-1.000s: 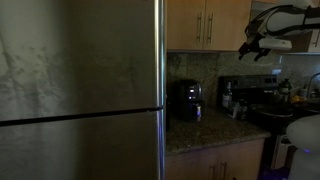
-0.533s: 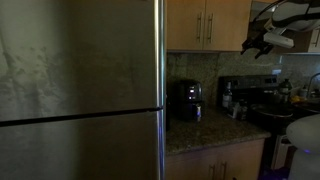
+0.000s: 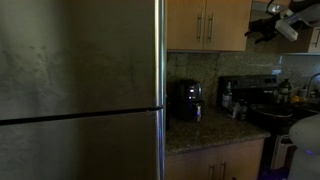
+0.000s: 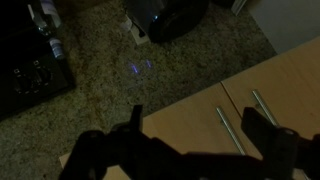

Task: Open the right door of the cabinet above the air fryer

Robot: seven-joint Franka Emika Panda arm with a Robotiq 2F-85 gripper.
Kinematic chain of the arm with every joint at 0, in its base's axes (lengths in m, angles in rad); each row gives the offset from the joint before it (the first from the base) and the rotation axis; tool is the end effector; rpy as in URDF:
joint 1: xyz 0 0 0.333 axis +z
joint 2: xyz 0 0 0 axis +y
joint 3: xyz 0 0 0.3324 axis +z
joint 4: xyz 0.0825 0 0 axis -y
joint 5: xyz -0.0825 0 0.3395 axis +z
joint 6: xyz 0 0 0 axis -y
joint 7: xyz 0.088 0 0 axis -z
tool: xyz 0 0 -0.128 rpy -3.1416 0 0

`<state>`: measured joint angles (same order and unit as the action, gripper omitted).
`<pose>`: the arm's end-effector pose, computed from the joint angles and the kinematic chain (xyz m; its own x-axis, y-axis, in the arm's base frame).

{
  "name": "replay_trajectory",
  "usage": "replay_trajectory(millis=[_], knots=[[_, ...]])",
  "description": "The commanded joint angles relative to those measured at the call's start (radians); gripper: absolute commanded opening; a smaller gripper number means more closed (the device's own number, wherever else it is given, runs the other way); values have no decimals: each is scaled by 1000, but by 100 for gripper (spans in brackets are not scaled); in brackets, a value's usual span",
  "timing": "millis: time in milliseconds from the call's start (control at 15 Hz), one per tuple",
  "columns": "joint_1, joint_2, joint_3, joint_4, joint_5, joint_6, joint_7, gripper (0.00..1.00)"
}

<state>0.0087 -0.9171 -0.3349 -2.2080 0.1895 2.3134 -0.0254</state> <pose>0.2303 -0.1581 0.7621 0.4728 -0.4179 0.7757 -0.1208 -0.9028 -0.4128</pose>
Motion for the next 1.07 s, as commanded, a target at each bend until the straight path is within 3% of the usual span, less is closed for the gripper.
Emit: replay_trajectory(millis=[0,133,467,533,667,800,867,1000], knots=[[-19,8,10,9,26,-6,-16,100],[13,-3,11,10,33,-30,-44,100],[214,136,-4,160,97,136,-230,100],[197,181,48,121,87,275,-206,100],[200,260,89,141,62,430,-174,100],[115,382,191,146,16,611,-59,100],[196,264,119,107,42,502,-127,100],[158,353,175,114,23,603,-69,100]])
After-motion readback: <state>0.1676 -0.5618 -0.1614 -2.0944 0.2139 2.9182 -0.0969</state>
